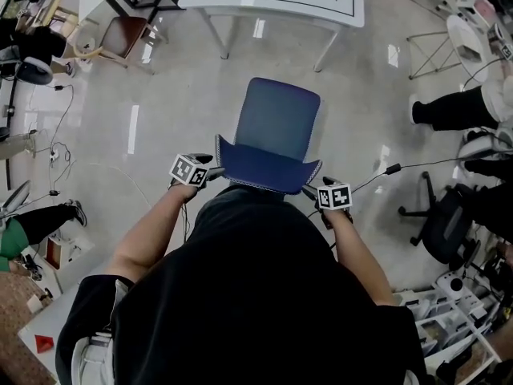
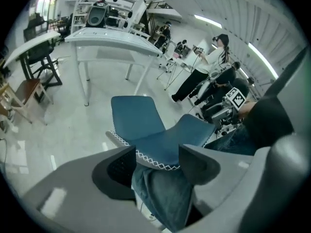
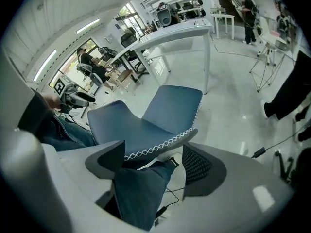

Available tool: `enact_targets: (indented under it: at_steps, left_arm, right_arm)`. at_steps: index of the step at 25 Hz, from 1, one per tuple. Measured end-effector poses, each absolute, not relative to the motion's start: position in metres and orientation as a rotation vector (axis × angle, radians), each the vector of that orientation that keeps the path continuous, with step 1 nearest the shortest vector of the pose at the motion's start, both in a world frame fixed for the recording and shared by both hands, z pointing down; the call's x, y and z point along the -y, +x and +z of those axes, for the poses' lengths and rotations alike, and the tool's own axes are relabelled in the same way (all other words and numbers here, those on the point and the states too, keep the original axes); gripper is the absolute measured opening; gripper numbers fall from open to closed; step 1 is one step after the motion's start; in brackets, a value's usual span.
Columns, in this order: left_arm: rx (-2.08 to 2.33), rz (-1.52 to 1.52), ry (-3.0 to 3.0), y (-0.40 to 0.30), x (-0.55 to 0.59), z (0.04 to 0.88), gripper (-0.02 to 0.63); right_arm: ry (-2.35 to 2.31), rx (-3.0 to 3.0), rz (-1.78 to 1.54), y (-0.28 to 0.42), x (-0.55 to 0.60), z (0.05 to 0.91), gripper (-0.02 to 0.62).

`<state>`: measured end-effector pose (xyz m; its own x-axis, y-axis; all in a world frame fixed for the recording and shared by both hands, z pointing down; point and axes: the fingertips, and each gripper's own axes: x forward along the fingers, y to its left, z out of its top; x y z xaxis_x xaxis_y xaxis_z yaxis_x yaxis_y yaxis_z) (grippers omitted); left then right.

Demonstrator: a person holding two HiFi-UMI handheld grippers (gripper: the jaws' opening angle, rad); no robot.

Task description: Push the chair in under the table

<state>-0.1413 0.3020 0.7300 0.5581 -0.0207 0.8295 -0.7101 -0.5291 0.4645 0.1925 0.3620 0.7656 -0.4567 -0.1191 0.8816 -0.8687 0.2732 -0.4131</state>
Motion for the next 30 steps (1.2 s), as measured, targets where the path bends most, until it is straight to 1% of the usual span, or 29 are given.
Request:
enact_targets:
  at_steps: [8,15,22,27,29,30]
  left_arm:
    - [0.622,0.931,1.702,-0.149,-0.300,0.771,0.394]
    - [0.642,0.888,1.534,-0.150,-0.302,0.802,0.422]
    - [0.627,0.836,1.452,-0.139,-0.305,0.821,0.422]
    - [0.577,0.789,1.411,-0.135,-0.304,0.830,0.430]
    - [0.554,0.820,1.416,-0.132,-0.305,0.831,0.428]
    - [0.541,0.841,1.420,-0.132,-0.305,0.830,0.426]
  right_arm:
    - [0.996,1.674,1.582,0.191,-0.363,0.786,0.393]
    - [0.974,1.626,1.693,0.177,-0.369,0.806,0.389]
    - [0.979,1.550,1.766,0.169,-0.364,0.825,0.373]
    - [1.024,1.483,1.883,0.169,-0.358,0.839,0.330]
    - [1.086,1.453,1.930,0.172,-0.356,0.840,0.269]
    - [1.103,1.448,1.927,0.172,-0.356,0.841,0.259]
